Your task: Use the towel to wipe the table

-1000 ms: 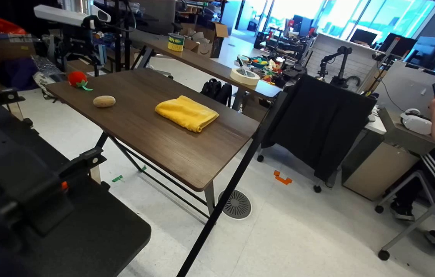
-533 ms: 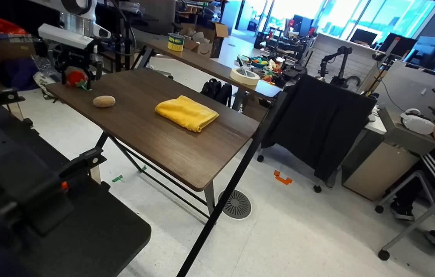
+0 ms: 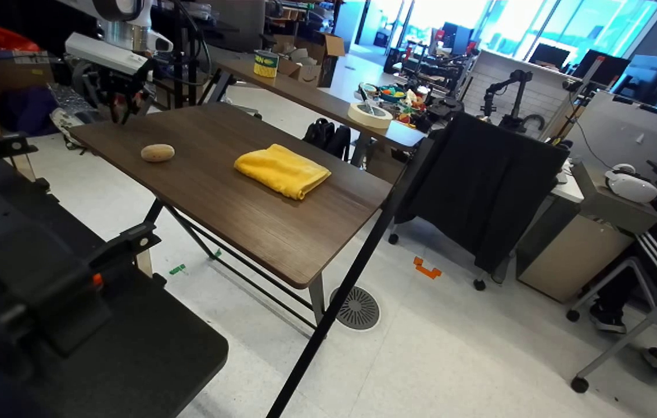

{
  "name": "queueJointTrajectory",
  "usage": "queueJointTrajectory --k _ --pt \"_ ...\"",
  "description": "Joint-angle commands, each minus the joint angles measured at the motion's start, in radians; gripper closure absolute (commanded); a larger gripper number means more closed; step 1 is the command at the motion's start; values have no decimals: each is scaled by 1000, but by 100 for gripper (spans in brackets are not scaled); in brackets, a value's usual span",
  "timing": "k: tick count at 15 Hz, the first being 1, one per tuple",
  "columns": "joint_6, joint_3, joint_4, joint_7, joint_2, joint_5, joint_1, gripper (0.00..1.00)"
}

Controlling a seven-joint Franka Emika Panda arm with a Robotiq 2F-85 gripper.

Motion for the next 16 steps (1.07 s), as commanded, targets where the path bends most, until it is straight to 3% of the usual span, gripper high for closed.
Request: queueJointTrajectory --k 1,9,10,12,14,16 --pt "107 27 -2 19 -29 73 -58 100" --pt "99 -41 200 209 38 189 -91 100" --pt "52 -76 197 242 28 176 -73 74" --pt "-13 -99 166 262 -1 163 -70 68" --pt "-103 -132 94 280 -62 140 -62 53" --pt "-118 -152 14 277 -124 126 -60 38"
